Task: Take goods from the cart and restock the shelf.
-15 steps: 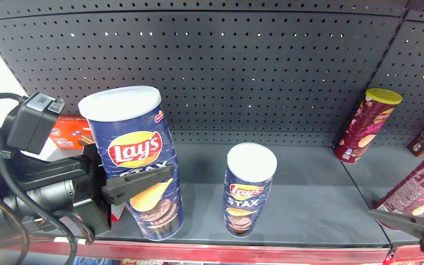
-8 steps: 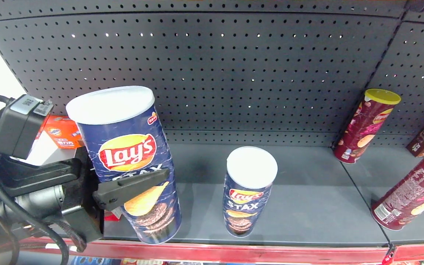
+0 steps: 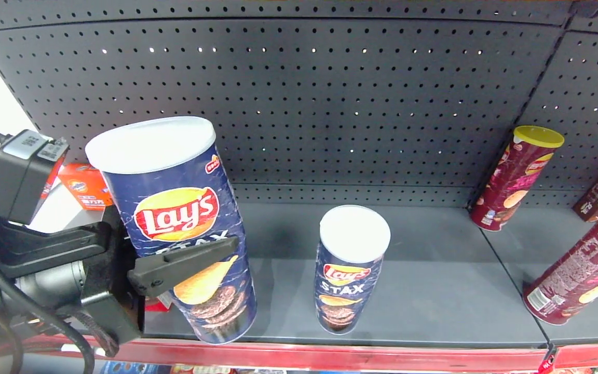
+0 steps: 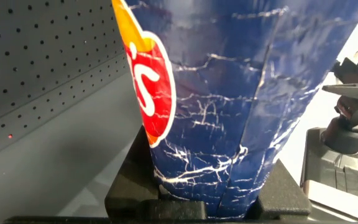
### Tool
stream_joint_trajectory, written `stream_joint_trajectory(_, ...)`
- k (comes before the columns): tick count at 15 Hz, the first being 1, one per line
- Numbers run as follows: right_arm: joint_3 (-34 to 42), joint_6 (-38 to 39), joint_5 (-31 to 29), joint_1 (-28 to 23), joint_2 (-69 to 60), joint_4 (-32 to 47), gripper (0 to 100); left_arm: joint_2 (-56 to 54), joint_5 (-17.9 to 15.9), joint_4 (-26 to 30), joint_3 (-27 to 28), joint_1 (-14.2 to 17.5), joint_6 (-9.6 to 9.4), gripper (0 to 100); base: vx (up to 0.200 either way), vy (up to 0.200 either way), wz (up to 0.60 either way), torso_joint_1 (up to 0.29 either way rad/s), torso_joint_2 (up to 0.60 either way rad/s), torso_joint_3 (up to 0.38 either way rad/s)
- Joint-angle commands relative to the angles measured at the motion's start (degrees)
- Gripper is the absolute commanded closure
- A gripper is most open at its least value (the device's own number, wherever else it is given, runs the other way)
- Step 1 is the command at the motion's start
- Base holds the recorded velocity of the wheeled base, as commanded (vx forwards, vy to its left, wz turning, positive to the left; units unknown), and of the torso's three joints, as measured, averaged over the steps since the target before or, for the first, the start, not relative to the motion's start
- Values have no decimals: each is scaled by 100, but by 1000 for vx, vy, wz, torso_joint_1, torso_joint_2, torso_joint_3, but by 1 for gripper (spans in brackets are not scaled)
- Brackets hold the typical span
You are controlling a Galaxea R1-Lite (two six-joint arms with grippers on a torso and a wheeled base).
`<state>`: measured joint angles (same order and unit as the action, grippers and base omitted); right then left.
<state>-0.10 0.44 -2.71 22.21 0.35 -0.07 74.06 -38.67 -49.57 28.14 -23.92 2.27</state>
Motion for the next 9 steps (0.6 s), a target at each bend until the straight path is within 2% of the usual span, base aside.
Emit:
stream_joint_trajectory(1,10,0,-2,3,-35,-1,0,12,0,17,-10,-8,2,100,0,0,0,0,0,0)
stream_joint_trajectory(7,10,0,-2,11,-35,-1,0,-84,-88,52,-1,-96,2,100,0,0,0,0,0,0)
stream_joint_trajectory(9,10,0,-2,3,-35,-1,0,39,-71,52,-10,-52,-174,100,0,0,0,0,0,0)
